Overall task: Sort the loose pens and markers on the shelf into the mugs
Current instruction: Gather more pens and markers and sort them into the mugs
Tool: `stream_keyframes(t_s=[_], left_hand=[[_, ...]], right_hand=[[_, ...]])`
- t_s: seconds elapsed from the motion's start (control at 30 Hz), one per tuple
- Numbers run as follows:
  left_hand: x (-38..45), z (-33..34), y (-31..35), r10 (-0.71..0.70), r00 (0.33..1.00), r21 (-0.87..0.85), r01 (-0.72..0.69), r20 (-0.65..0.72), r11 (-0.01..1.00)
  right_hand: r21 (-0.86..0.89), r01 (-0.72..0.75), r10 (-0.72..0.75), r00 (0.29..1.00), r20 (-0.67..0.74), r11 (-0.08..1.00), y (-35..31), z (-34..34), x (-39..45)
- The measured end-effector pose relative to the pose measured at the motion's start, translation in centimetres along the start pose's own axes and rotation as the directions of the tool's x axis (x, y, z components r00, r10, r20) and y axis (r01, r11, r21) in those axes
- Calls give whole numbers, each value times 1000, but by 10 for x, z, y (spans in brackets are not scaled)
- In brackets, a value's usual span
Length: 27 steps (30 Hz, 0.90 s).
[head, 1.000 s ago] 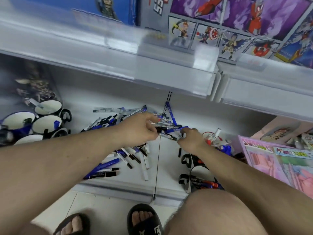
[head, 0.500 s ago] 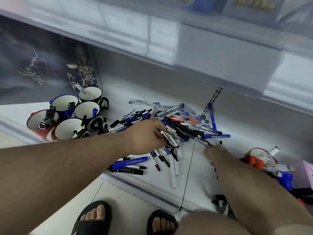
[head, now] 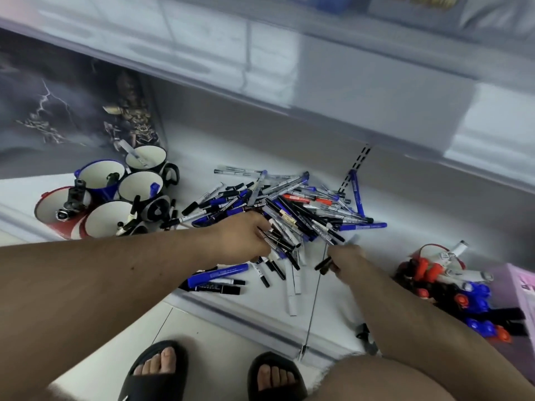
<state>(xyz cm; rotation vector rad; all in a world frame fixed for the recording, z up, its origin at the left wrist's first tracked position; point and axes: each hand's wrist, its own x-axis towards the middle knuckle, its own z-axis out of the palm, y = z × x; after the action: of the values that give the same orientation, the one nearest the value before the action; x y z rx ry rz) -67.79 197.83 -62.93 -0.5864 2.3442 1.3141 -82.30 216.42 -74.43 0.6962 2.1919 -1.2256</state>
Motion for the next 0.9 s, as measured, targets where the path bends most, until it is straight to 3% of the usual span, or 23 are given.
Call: stream_keyframes(t_s=[0.07, 0.17, 0.27, 0.37, 0.5, 0.57, 0.63, 0.7, 0.8, 0.9], left_hand=[[3, 6, 2, -29, 999, -31, 30, 22, 999], [7, 22, 19, -42, 999, -151, 39, -12, 988], [14, 39, 42, -182, 981, -368, 147, -63, 918], [19, 46, 55, -295, 952, -567, 198, -83, 799], [24, 34, 47, -306, 942, -559, 181, -137, 809], [24, 24, 44, -278, 945, -541, 145, -171, 828], [17, 15, 42, -242, 954, -527, 117, -176, 842], [8, 9, 35, -190, 968, -489, 88, -163, 868], [-4, 3, 21, -188, 972, -436, 110, -141, 893], [-12, -2, 9, -232, 955, -426, 135, -184, 894]], right_hand=[[112, 18, -20, 1000, 23, 994, -3, -1, -19], [158, 98, -133, 964, 229, 983, -12, 2, -69], [46, 357, -341, 834, 433, 933, -24, 8, -120], [-151, 612, -490, 736, 466, 776, -31, 5, -144], [-40, 638, -456, 592, 664, 769, -42, -6, -146], [-18, 660, -551, 641, 535, 751, -51, -8, -128], [-56, 660, -639, 743, 199, 750, -63, -11, -96], [-135, 563, -569, 823, 2, 815, -73, -16, -63], [-340, 351, -372, 928, 5, 872, -80, -26, -22], [-383, 217, -240, 971, -13, 898, -77, -29, -6]])
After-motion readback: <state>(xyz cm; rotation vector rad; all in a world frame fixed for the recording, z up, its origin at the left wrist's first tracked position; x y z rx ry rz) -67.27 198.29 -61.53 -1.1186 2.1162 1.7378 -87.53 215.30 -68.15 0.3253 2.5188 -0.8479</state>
